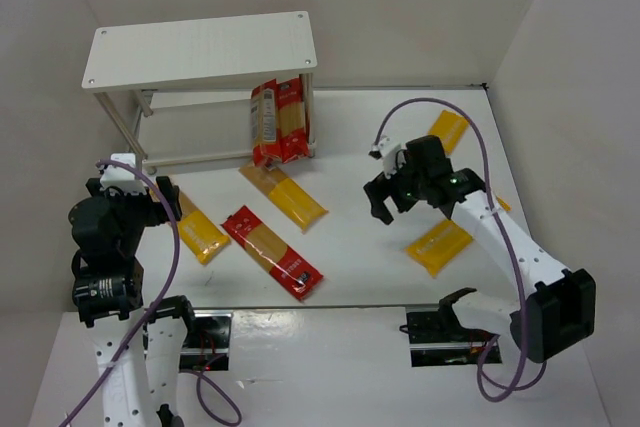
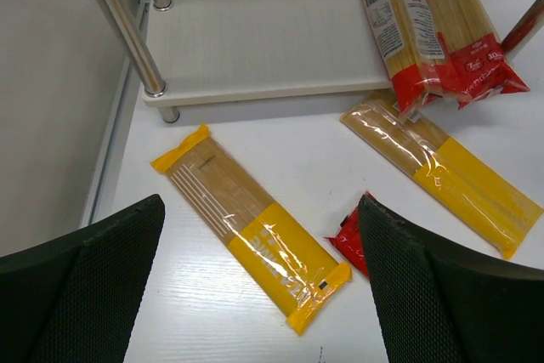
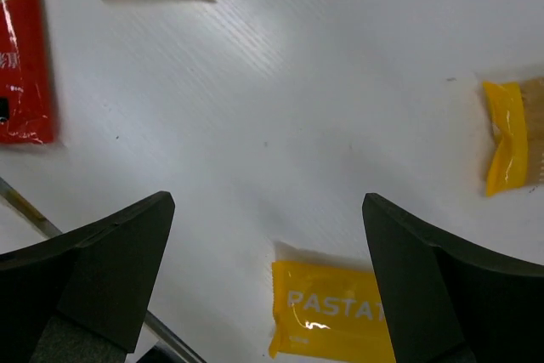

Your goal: Place and organize the pasta boxes and bags onto the shelf

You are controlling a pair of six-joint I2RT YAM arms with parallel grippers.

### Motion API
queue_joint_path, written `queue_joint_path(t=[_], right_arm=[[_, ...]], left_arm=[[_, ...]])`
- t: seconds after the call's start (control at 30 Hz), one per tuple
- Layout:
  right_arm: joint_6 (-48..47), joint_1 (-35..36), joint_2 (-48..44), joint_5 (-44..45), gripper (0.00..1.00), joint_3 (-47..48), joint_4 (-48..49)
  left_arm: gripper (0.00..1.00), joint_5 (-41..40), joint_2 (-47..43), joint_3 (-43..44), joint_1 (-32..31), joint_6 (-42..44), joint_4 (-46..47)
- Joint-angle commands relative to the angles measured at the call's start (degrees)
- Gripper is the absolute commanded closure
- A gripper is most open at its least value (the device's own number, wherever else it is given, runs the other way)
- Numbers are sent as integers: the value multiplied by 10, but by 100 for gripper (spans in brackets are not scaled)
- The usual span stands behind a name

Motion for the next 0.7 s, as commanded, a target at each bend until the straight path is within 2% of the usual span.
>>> queue_joint_path(t=[0.0,0.07,0.33,0.57,0.67], right_arm=[[-7,106,-8,92,0,2,28],[-7,167,4,98,0,2,34],[-2,285,65,86,0,16,79],[38,447,180,201,0,50,158],[52,482,223,229,0,64,197]], left_arm=[[0,-2,-7,3,16,8,14],[0,-2,-7,3,25,8,14],[0,-2,-7,3,68,8,14],[0,-2,-2,3,115,8,14],[0,-7,4,3,130,8,14]])
